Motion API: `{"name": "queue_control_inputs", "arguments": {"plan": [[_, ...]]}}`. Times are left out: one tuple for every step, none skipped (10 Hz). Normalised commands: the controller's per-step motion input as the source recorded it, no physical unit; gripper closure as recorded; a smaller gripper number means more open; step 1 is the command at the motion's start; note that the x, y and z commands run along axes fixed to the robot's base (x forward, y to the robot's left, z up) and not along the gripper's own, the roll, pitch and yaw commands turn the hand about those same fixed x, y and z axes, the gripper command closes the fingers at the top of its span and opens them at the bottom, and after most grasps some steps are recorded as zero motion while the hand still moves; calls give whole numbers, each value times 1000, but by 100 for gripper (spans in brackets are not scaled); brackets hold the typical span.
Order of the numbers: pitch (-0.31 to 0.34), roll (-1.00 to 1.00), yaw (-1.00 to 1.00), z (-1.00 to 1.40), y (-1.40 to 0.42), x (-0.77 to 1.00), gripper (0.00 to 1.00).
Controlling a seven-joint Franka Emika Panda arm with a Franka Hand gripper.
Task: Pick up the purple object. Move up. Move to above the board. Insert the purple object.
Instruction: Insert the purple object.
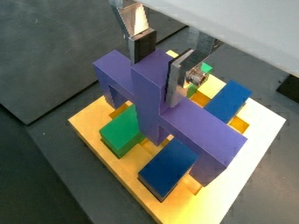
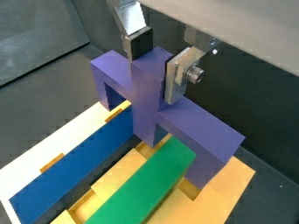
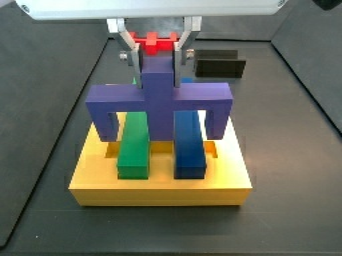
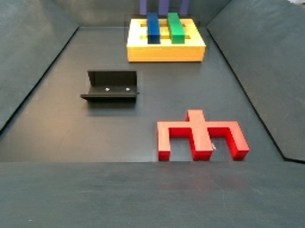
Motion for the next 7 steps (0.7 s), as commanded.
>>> {"name": "queue_control_inputs", "arguments": {"plan": [[-31, 0, 71, -37, 0, 0, 100], [-59, 0, 63, -151, 0, -9, 100], [-51, -3, 71, -134, 0, 0, 100], [-70, 0, 60, -183, 0, -29, 100], [-64, -21, 71, -206, 0, 0, 100], [-47, -29, 97, -234, 0, 11, 100], [-50, -36, 89, -200, 0, 0, 100]]}}
